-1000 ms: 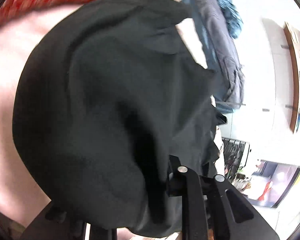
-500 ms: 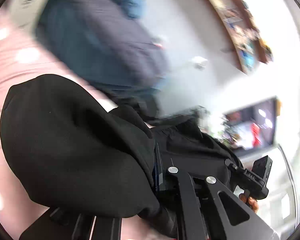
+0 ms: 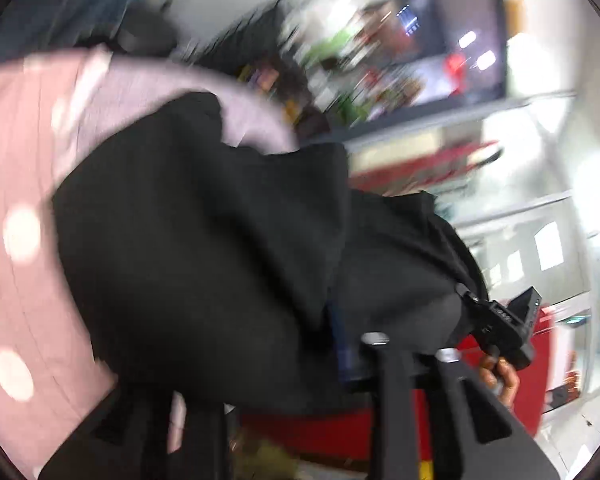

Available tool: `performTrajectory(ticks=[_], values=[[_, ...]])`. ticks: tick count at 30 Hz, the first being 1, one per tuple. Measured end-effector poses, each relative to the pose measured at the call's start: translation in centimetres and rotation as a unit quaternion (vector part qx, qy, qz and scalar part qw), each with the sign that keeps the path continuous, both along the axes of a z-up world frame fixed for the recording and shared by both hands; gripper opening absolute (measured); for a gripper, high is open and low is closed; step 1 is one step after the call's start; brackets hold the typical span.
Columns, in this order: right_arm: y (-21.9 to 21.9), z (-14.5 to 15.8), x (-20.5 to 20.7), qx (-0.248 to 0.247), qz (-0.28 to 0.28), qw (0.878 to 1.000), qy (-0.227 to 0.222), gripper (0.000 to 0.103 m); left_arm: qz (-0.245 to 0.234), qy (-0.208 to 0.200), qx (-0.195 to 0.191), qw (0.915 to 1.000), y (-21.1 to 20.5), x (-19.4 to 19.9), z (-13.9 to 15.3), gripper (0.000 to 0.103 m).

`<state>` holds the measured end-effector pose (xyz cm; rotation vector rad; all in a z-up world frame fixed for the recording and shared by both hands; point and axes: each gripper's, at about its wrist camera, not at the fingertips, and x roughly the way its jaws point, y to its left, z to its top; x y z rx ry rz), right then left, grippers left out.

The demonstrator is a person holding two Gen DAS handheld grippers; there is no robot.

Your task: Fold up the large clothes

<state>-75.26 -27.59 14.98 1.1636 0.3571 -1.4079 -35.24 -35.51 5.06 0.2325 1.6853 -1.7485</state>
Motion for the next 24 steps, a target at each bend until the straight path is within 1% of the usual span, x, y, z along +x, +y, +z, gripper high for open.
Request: performTrajectory(ticks=[1,2,3,4,5,6,7,8,10,12,13,14,15,17,18,19,20,21,22,23,24], values=[[0.8,-4.2,-2.3,0.038,-0.033,0.998,-0.031,0.013,-0.006,-0.002,0.03,0.9995,-0.4,-0.6,-2.1,0.043],[1.7,-7.2,-4.1,0.06,-0.062,0.994,-0.062,0.015,-0.003,0.013,0.065,0.9978,-0.8,-0.9,-4.5,0.043],[2.8,-10.3,-5.9,0.072,-0.096,0.987,-0.111,0.017,0.0,0.024,0.077,0.9968,-0.6,-0.8,-5.7,0.043],[3.8,-12.8,-7.1,0.071,-0.122,0.976,-0.164,0.026,0.005,0.034,0.083,0.9959,-0.7,-0.2,-6.8,0.044],[4.4,-14.2,-7.3,0.067,-0.133,0.969,-0.196,0.034,0.003,0.036,0.085,0.9957,-0.8,0.4,-7.2,0.043],[4.8,-15.4,-7.5,0.064,-0.143,0.963,-0.218,0.05,0.002,0.041,0.085,0.9955,-0.9,0.8,-7.4,0.042],[5.1,-16.2,-7.0,0.06,-0.15,0.962,-0.22,0.053,0.004,0.047,0.085,0.9953,-1.3,1.6,-7.3,0.042],[5.2,-16.6,-6.8,0.05,-0.15,0.964,-0.214,0.053,0.006,0.057,0.084,0.9948,-1.4,2.2,-7.2,0.042],[5.1,-16.6,-6.8,0.04,-0.155,0.967,-0.198,0.058,0.01,0.069,0.08,0.9944,-1.5,3.4,-6.9,0.042],[5.1,-16.4,-6.1,0.025,-0.169,0.966,-0.196,0.06,0.016,0.079,0.077,0.9938,-0.7,3.8,-6.5,0.043],[5.1,-16.3,-5.2,0.021,-0.175,0.965,-0.197,0.061,0.018,0.082,0.074,0.9937,0.4,4.8,-7.4,0.045],[5.0,-16.2,-5.4,0.016,-0.182,0.963,-0.2,0.061,0.022,0.085,0.067,0.9939,0.7,5.5,-6.7,0.045],[5.1,-16.0,-6.9,0.014,-0.185,0.962,-0.202,0.061,0.026,0.083,0.062,0.9942,0.9,6.1,-6.4,0.046],[5.3,-15.4,-7.0,0.007,-0.193,0.96,-0.203,0.061,0.03,0.08,0.055,0.9948,1.5,7.2,-6.2,0.048],[5.5,-15.1,-7.3,0.004,-0.199,0.959,-0.2,0.061,0.035,0.076,0.051,0.9952,2.1,8.3,-6.2,0.05],[6.2,-15.1,-7.6,0.003,-0.209,0.958,-0.198,0.062,0.047,0.06,0.046,0.996,2.7,9.5,-6.2,0.063],[6.7,-14.8,-8.2,0.005,-0.224,0.955,-0.194,0.064,0.077,0.019,0.046,0.9958,3.4,10.9,-6.2,0.076],[7.4,-14.7,-9.0,0.002,-0.24,0.95,-0.201,0.066,0.115,-0.026,0.049,0.9918,3.9,12.0,-6.3,0.091],[7.9,-14.6,-9.7,0.001,-0.251,0.945,-0.208,0.066,0.153,-0.061,0.053,0.9849,4.4,13.3,-6.5,0.091],[8.3,-14.7,-10.2,0.011,-0.261,0.944,-0.2,0.067,0.169,-0.075,0.059,0.981,4.7,14.5,-6.9,0.09],[8.7,-14.5,-10.2,0.027,-0.268,0.947,-0.175,0.07,0.169,-0.081,0.065,0.9802,4.7,15.1,-7.2,0.089]])
